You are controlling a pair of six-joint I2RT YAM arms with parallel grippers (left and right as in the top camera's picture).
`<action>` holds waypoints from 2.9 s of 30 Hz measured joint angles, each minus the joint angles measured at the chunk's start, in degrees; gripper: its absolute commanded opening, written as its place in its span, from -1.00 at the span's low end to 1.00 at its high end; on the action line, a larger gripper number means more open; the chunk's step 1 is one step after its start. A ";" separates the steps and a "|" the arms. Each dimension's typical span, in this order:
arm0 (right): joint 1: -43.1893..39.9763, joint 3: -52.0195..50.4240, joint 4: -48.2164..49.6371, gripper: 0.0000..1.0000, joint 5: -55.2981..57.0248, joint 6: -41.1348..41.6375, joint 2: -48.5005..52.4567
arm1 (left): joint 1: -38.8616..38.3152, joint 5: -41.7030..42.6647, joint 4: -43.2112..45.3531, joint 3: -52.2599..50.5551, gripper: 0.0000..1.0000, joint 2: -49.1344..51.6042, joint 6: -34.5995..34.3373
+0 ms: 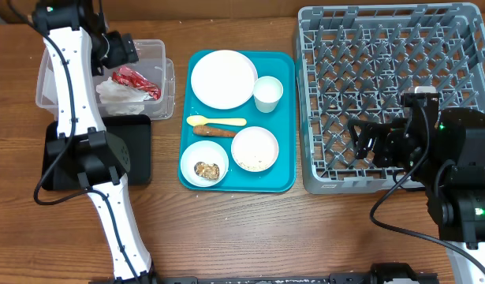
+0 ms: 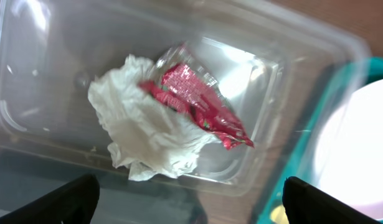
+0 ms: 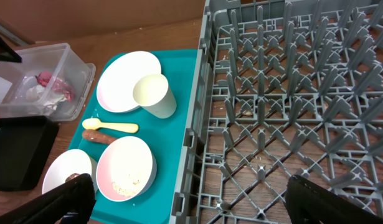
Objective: Sort waste into correct bins and load items into the dishwasher
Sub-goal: 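Carry the wrapper and tissue left and drop into the clear bin, then grasp the white cup on the teal tray with the left gripper, then hand the white cup from the left gripper to the right gripper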
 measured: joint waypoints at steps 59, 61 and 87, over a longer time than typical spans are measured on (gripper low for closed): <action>0.00 0.04 13.22 1.00 -18.10 1.75 11.30 | -21.14 47.01 -7.10 3.63 -0.92 0.07 15.13; -0.04 0.04 17.09 1.00 -23.65 1.57 14.38 | -20.94 52.81 -7.17 3.63 -0.92 0.07 15.58; 0.00 0.04 27.98 1.00 -58.25 -3.56 18.67 | -25.75 67.84 -6.91 -44.37 -0.92 -30.01 34.93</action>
